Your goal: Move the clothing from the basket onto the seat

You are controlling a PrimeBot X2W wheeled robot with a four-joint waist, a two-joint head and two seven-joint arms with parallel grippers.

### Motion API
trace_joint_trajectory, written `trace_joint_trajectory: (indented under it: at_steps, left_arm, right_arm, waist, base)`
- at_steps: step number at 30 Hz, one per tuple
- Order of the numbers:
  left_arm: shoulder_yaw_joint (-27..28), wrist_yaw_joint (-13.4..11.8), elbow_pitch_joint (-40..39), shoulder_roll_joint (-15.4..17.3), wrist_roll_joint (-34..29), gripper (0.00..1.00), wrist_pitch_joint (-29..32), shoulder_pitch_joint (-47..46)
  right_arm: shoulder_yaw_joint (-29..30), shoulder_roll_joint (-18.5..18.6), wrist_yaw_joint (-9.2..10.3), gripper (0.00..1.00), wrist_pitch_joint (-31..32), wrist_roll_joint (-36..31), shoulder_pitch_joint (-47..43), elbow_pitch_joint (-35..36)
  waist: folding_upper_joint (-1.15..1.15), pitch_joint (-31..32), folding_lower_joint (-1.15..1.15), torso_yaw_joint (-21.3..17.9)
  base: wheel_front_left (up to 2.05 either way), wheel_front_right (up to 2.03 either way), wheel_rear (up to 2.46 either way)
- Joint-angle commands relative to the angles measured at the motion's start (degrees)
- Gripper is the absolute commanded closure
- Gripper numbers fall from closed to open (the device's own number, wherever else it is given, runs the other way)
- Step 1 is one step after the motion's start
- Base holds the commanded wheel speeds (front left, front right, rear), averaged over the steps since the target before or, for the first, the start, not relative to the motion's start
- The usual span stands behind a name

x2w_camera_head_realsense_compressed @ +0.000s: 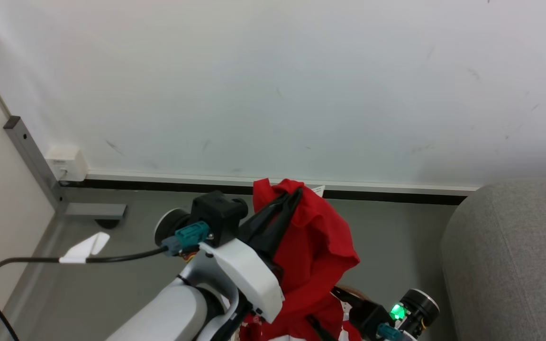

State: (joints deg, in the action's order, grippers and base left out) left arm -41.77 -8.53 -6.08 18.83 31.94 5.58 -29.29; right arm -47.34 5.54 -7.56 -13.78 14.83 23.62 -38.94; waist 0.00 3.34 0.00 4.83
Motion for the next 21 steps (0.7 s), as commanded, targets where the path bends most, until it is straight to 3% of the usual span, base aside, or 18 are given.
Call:
trace_joint_trajectory:
  at_steps: [1, 3, 4, 5, 6, 11, 21]
  left_arm:
    - [-0.44, 0.26, -0.56, -0.38, -0.42, 1.00, 0.31, -0.60]
    - [-0.90, 0.48, -0.75, -0.61, -0.48, 1.00, 0.79, -1.01]
    - [-1.04, 0.52, -0.71, -0.75, -0.46, 1.00, 0.83, -1.11]
    - [-1.15, 0.58, -0.60, -0.83, -0.39, 1.00, 0.95, -1.17]
    - [-1.18, 0.61, -0.40, -0.89, -0.33, 1.00, 0.95, -1.23]
    - [-0.84, 0.39, 1.03, -0.94, -0.11, 1.00, 0.38, -1.68]
    - [-0.38, -0.12, 2.71, -0.12, 0.25, 1.00, -0.59, -0.76]
  right_arm:
    - [-0.78, -0.94, 0.14, 0.00, -0.69, 1.51, 1.93, -2.31]
    - [-2.40, -1.86, 0.13, 0.00, -0.93, 3.09, 3.48, -5.18]
    - [-3.41, -2.20, 0.14, 0.15, -0.92, 4.30, 4.23, -6.46]
    - [-4.01, -2.40, 0.14, 0.84, -1.02, 5.83, 4.91, -7.36]
    - [-5.09, -2.51, 0.14, 1.00, -1.11, 7.22, 5.49, -7.95]
    - [-9.04, -2.56, 0.13, 1.00, -1.36, 15.45, 7.32, -7.19]
    - [-12.06, -2.62, 0.13, 1.00, -1.45, 20.52, 9.39, -7.86]
  waist:
    - [0.00, 0.04, 0.00, 0.18]
    - [0.00, 0.16, 0.00, 0.33]
    - [0.00, 0.21, 0.00, 0.41]
    - [0.00, 0.27, 0.00, 0.48]
    - [0.00, 0.32, 0.00, 0.55]
    - [0.00, 0.42, 0.00, 0.69]
    - [0.00, 0.53, 0.00, -0.64]
  base:
    - [0.00, 0.00, 0.00]
    - [0.00, 0.00, 0.00]
    - [0.00, 0.00, 0.00]
    - [0.00, 0.00, 0.00]
    - [0.00, 0.00, 0.00]
    - [0.00, 0.00, 0.00]
    - [0.00, 0.00, 0.00]
